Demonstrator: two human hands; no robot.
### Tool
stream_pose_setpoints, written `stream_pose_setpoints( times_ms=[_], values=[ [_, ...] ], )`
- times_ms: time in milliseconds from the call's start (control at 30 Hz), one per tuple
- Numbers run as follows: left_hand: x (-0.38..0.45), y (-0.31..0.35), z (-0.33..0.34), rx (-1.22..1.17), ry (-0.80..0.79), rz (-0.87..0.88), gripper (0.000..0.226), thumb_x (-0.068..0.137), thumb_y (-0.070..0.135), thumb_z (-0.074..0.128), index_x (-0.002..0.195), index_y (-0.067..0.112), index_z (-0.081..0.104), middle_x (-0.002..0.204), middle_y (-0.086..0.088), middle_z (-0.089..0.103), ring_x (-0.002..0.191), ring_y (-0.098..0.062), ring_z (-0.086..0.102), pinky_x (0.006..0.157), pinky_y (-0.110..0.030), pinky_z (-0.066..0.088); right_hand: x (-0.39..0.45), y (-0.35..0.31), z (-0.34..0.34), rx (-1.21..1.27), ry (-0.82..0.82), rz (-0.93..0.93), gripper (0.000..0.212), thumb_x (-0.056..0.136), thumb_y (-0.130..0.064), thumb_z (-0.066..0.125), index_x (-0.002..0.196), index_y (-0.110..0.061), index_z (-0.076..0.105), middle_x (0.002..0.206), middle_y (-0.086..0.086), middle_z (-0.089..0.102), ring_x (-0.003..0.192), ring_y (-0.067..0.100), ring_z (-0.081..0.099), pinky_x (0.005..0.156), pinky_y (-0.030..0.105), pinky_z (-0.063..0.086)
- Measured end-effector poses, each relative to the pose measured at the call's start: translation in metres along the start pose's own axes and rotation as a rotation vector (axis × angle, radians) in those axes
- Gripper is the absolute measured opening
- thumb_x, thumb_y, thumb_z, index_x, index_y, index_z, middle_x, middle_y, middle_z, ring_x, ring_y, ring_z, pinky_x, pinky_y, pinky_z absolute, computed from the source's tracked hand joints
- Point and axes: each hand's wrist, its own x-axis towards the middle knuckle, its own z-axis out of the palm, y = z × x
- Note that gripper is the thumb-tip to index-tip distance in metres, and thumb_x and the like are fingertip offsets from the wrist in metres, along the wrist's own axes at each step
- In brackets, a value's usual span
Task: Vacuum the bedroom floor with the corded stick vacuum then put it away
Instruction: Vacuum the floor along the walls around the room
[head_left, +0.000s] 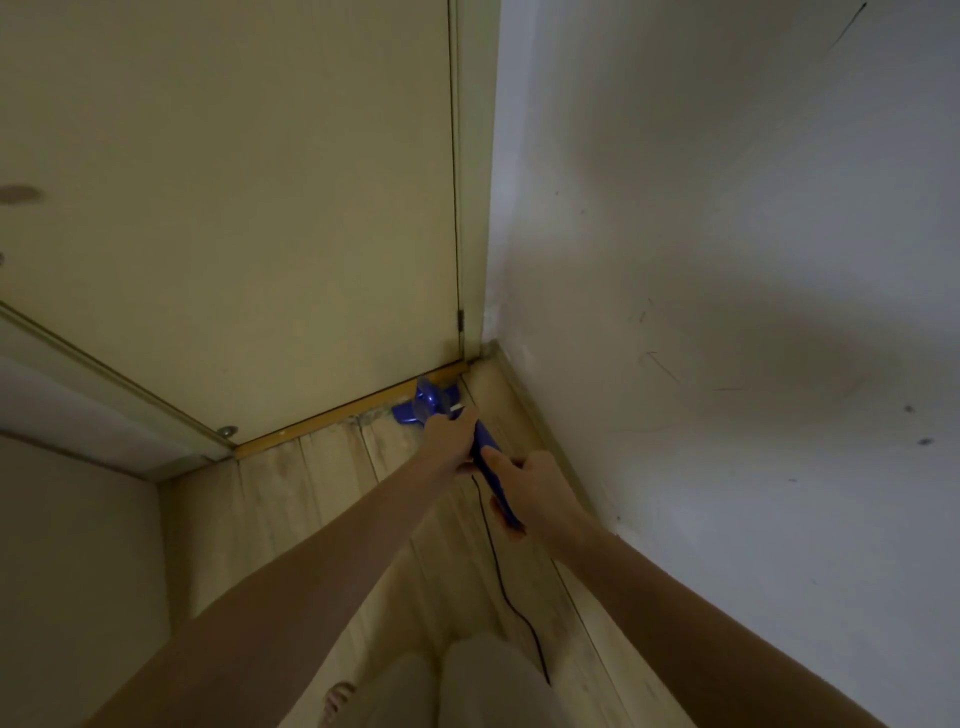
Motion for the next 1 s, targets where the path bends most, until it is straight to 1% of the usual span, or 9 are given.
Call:
stream_pose_setpoints(
  times_ms=[100,200,300,433,500,600,700,833,1000],
  values=[
    [-0.009,-0.008,-0.007,-0.009,0.007,0.008,0.021,0.1,0.021,0.048,0.108,0.002,0.052,0.083,-0.008,0.058,0.068,-0.019,0.058,0.057,-0.031,0.053,-0.005,0.009,0.008,0.014,-0.018,-0.018,0.043,0.099,-0.035,0.051,0.093,0.005,0.065,0.052,0.004,0.054,0.037,0.012,0.047,0.038,0.02,0.039],
    [-0.006,-0.01,-0.014,0.03,0.042,0.03,0.024,0.1,0.023,0.048,0.11,0.002,0.054,0.087,-0.011,0.059,0.068,-0.019,0.058,0.055,-0.032,0.052,-0.002,0.011,0.019,0.049,-0.04,-0.022,0.039,0.1,-0.034,0.049,0.085,-0.001,0.061,0.052,0.004,0.052,0.036,0.012,0.045,0.038,0.021,0.037],
    [0.001,-0.011,-0.026,0.104,0.094,0.061,0.028,0.099,0.028,0.05,0.094,0.002,0.059,0.093,-0.02,0.062,0.074,-0.026,0.058,0.071,-0.041,0.054,0.002,0.01,0.037,0.078,-0.036,-0.022,0.038,0.1,-0.034,0.049,0.077,-0.005,0.054,0.054,0.004,0.051,0.034,0.008,0.044,0.037,0.021,0.037],
    [0.005,-0.018,-0.061,0.093,0.141,0.105,0.023,0.095,0.023,0.052,0.081,0.005,0.057,0.095,-0.03,0.064,0.078,-0.032,0.061,0.075,-0.05,0.054,-0.008,0.002,0.065,0.081,-0.072,-0.029,0.038,0.101,-0.035,0.047,0.076,-0.005,0.053,0.055,0.004,0.051,0.033,0.006,0.044,0.037,0.018,0.036],
    [-0.008,-0.02,-0.083,0.037,0.154,0.093,0.02,0.094,0.019,0.053,0.079,0.007,0.057,0.093,-0.028,0.064,0.079,-0.033,0.062,0.077,-0.053,0.055,-0.018,-0.005,0.081,0.029,-0.083,-0.032,0.044,0.101,-0.036,0.046,0.072,-0.004,0.054,0.054,0.004,0.052,0.031,0.004,0.044,0.035,0.017,0.035],
    [-0.03,-0.023,-0.121,-0.035,0.203,0.086,0.018,0.092,0.02,0.058,0.084,0.005,0.063,0.089,-0.018,0.068,0.074,-0.031,0.066,0.066,-0.042,0.058,-0.036,-0.018,0.114,0.057,-0.113,-0.023,0.042,0.101,-0.034,0.045,0.075,-0.003,0.055,0.054,0.006,0.051,0.027,0.005,0.043,0.032,0.016,0.032],
    [-0.049,-0.036,-0.159,-0.088,0.242,0.079,0.023,0.092,0.023,0.061,0.084,0.002,0.064,0.078,-0.012,0.066,0.061,-0.022,0.063,0.047,-0.027,0.047,-0.059,-0.023,0.151,0.072,-0.125,-0.011,0.036,0.102,-0.032,0.046,0.087,0.0,0.056,0.059,0.008,0.051,0.025,0.005,0.042,0.029,0.015,0.03],
    [-0.07,-0.064,-0.199,-0.152,0.249,0.068,0.021,0.092,0.021,0.062,0.081,0.003,0.065,0.069,-0.008,0.065,0.057,-0.018,0.062,0.045,-0.025,0.047,-0.087,-0.016,0.188,0.066,-0.156,0.018,0.037,0.1,-0.032,0.047,0.079,-0.003,0.055,0.057,0.007,0.052,0.029,0.008,0.044,0.032,0.016,0.032],
    [-0.076,-0.086,-0.242,-0.217,0.23,0.098,0.021,0.092,0.021,0.061,0.083,0.003,0.065,0.079,-0.011,0.065,0.066,-0.019,0.062,0.053,-0.029,0.053,-0.108,-0.018,0.23,0.042,-0.13,0.014,0.038,0.1,-0.033,0.048,0.077,-0.004,0.055,0.056,0.006,0.052,0.034,0.01,0.045,0.034,0.018,0.035]
  ],
)
